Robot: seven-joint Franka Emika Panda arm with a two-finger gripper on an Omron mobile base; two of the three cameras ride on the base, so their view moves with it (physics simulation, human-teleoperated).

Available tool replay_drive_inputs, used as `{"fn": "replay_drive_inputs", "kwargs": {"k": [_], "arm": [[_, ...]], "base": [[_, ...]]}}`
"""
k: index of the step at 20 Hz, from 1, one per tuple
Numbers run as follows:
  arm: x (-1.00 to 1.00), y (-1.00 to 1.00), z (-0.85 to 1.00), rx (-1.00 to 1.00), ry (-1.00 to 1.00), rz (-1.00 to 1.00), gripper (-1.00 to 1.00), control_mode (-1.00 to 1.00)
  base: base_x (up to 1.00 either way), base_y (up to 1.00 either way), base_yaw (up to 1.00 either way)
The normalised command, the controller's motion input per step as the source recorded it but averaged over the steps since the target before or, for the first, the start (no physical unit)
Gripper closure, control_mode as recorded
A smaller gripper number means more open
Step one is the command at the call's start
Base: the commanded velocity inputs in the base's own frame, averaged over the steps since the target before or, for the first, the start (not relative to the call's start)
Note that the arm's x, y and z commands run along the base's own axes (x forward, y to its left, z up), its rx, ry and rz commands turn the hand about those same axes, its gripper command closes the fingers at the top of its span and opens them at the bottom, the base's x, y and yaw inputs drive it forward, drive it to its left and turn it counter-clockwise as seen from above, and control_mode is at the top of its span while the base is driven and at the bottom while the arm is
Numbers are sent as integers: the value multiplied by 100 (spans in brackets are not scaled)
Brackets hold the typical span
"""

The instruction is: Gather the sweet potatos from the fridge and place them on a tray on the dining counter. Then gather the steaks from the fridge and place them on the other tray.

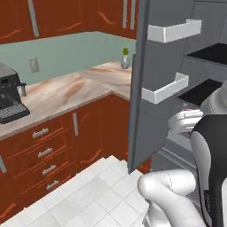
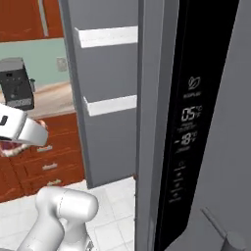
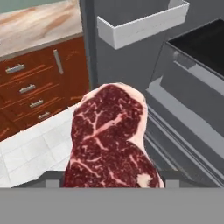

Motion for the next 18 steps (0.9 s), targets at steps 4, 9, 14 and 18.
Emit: {"fn": "replay_drive_inputs", "kwargs": {"k": [4,9,14,18], "arm": [[0,0,0,0,0,0,100,100],[0,0,0,0,0,0,100,100],[0,0,0,0,0,0,100,100],[0,0,0,0,0,0,100,100]], "base": [[-24,48,97],[-3,51,90],[82,42,57],[76,15,66]]}}
